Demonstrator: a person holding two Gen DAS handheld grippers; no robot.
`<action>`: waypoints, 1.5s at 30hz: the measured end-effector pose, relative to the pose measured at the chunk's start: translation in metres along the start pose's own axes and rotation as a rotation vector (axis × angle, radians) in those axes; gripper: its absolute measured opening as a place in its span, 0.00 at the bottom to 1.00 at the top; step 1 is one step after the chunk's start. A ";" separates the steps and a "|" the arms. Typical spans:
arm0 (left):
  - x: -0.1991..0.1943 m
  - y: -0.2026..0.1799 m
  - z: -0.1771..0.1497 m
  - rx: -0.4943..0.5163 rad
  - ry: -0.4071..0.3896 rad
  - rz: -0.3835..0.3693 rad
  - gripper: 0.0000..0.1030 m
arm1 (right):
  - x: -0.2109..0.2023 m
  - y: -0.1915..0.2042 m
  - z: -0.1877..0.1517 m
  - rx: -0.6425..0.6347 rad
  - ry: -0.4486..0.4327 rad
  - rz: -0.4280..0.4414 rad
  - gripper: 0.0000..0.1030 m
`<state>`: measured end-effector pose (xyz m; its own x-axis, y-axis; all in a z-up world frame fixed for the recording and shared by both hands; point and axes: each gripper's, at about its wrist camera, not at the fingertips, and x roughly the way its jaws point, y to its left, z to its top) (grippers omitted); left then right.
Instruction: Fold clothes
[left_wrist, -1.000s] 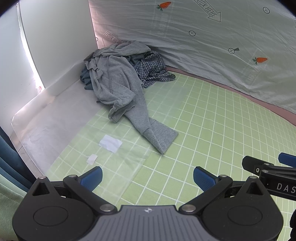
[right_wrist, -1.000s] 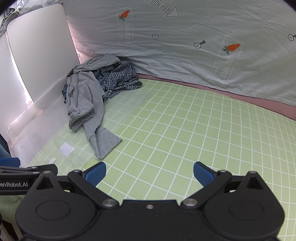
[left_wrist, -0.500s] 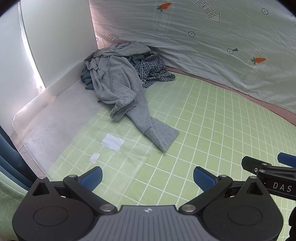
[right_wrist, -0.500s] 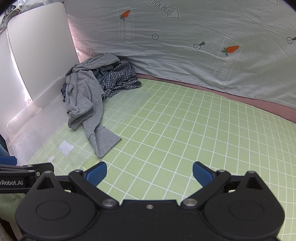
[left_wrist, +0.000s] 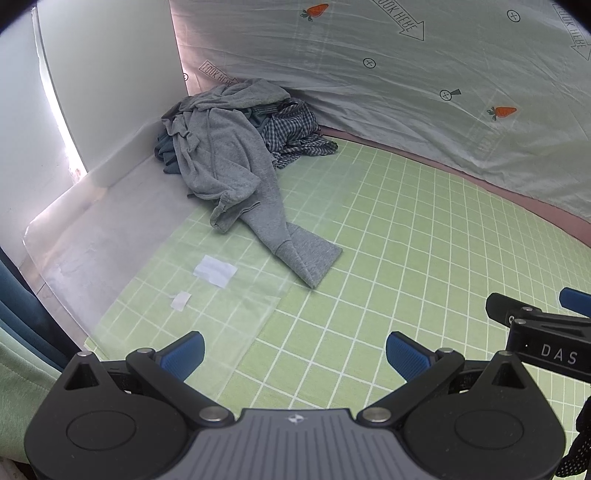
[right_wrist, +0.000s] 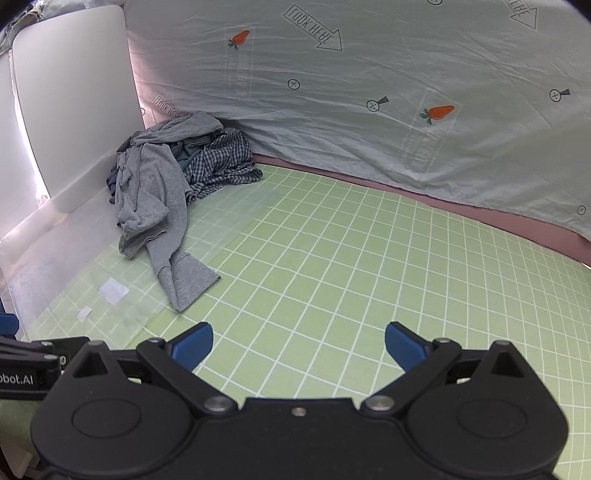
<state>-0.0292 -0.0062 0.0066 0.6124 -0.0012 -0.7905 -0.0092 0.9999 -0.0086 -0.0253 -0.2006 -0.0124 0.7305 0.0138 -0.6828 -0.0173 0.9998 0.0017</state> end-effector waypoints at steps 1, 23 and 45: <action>-0.002 -0.001 -0.002 -0.017 -0.002 0.003 1.00 | -0.001 -0.003 -0.001 0.000 -0.005 0.004 0.98; 0.031 0.022 0.025 -0.157 0.052 0.077 0.99 | 0.043 -0.013 0.017 -0.034 0.057 0.107 0.99; 0.256 0.207 0.244 -0.372 0.078 0.167 0.71 | 0.300 0.145 0.247 -0.021 0.009 0.130 0.60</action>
<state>0.3182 0.2031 -0.0485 0.5168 0.1452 -0.8437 -0.3974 0.9136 -0.0862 0.3597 -0.0485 -0.0369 0.7149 0.1435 -0.6844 -0.1258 0.9891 0.0760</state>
